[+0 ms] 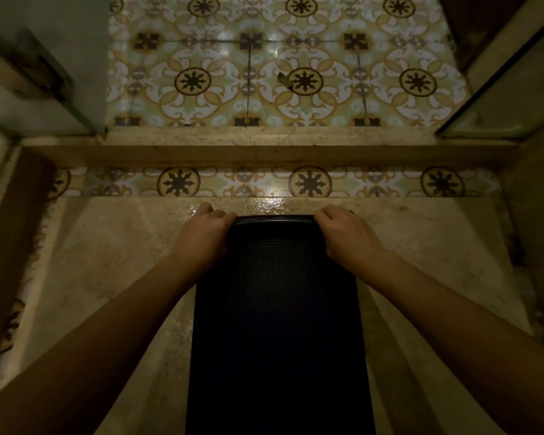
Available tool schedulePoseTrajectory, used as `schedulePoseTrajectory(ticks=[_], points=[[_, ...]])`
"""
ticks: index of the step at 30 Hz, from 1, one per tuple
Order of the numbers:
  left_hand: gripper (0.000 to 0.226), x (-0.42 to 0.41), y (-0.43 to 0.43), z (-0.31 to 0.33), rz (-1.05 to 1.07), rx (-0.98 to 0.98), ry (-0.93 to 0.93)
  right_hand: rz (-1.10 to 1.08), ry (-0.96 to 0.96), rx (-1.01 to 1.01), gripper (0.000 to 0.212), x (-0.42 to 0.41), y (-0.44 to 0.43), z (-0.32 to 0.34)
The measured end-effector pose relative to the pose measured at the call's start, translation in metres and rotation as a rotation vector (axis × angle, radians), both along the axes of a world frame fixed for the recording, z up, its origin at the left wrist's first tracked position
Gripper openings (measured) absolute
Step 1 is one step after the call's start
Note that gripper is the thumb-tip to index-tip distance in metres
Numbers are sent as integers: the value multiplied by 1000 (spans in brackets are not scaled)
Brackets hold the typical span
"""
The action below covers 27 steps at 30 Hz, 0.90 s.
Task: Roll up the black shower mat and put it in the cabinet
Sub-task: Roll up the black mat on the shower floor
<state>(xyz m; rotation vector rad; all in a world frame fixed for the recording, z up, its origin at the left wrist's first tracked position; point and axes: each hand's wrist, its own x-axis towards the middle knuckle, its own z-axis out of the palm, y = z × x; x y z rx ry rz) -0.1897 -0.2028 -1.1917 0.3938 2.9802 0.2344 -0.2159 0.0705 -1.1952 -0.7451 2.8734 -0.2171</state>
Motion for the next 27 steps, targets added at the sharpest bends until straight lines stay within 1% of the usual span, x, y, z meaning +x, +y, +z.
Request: schedulePoseTrajectory(ticks=[5, 7, 9, 11, 14, 16, 21, 25, 27], points=[[27, 5, 1, 0, 17, 34, 15, 20, -20, -25, 20, 2, -3, 5], [28, 3, -3, 1, 17, 81, -8, 14, -47, -77, 15, -2, 0, 8], [28, -1, -9, 3, 14, 137, -39, 15, -71, -70, 13, -7, 1, 10], [27, -2, -13, 3, 19, 167, -51, 9, -82, -49, 14, -10, 2, 13], [28, -2, -11, 5, 46, 164, -30, -14, -105, -63, 26, -9, 2, 15], [25, -2, -9, 7, 24, 134, -48, -13, -129, -42, 33, -8, 2, 16], [28, -6, -14, 14, -4, 137, -210, 1, -168, 4, 26, -7, 2, 18], [29, -1, -12, 15, 70, 188, -198, -40, -188, 38, 24, -5, -2, 21], [30, 2, -9, 14, 51, 156, -185, -24, -213, 44, 26, -2, -3, 22]])
